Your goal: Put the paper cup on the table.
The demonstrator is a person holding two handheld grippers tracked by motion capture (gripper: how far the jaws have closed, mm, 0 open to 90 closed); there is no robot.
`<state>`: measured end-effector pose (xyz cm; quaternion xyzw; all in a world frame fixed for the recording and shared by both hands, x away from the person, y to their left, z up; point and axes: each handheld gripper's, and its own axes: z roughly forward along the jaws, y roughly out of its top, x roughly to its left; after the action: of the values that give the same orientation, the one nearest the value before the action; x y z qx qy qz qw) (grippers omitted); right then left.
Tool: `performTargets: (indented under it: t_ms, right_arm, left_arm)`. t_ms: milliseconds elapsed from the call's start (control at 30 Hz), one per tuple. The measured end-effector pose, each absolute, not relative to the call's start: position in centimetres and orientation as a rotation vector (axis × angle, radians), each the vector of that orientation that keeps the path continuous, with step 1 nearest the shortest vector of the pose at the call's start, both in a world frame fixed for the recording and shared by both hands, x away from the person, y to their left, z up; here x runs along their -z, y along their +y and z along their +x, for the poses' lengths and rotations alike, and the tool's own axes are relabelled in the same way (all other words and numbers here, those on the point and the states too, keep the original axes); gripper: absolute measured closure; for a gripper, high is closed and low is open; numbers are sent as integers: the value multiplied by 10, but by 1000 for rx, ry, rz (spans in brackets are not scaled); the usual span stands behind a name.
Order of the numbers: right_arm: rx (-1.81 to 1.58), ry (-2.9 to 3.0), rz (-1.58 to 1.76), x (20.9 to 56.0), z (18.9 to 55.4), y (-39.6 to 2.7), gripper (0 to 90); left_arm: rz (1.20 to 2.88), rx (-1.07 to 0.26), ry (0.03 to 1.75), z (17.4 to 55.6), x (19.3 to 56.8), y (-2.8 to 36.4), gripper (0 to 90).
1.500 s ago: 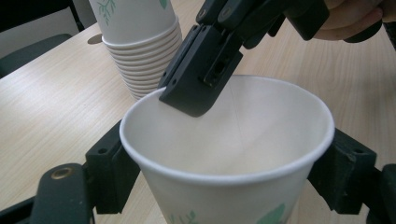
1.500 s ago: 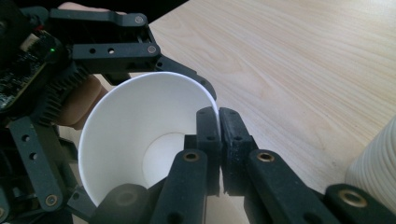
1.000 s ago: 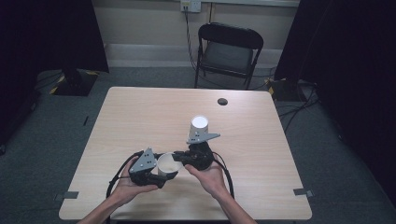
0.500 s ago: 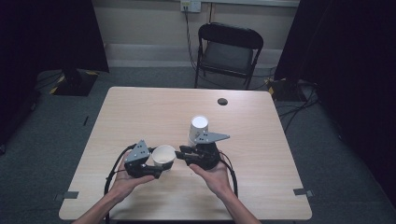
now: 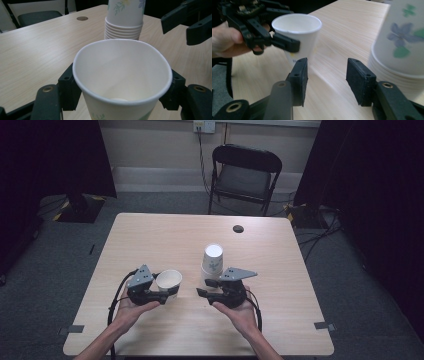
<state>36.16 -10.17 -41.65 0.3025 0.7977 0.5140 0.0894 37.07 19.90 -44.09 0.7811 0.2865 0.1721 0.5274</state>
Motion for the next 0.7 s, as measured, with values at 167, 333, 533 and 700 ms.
performTargets:
  t_ms: [167, 333, 533, 700]
  right_arm:
    - [-1501, 2340, 936, 421, 358, -118, 484]
    - [-1471, 2329, 954, 426, 355, -129, 459]
    - [-1414, 2317, 994, 432, 351, -148, 434]
    - [-1355, 2295, 1067, 441, 351, -171, 386]
  left_arm:
    - [1846, -445, 712, 374, 438, 208, 327]
    - [1838, -469, 746, 380, 438, 215, 328]
    - [1827, -500, 780, 390, 437, 222, 329]
    - [1824, -505, 802, 398, 439, 226, 332]
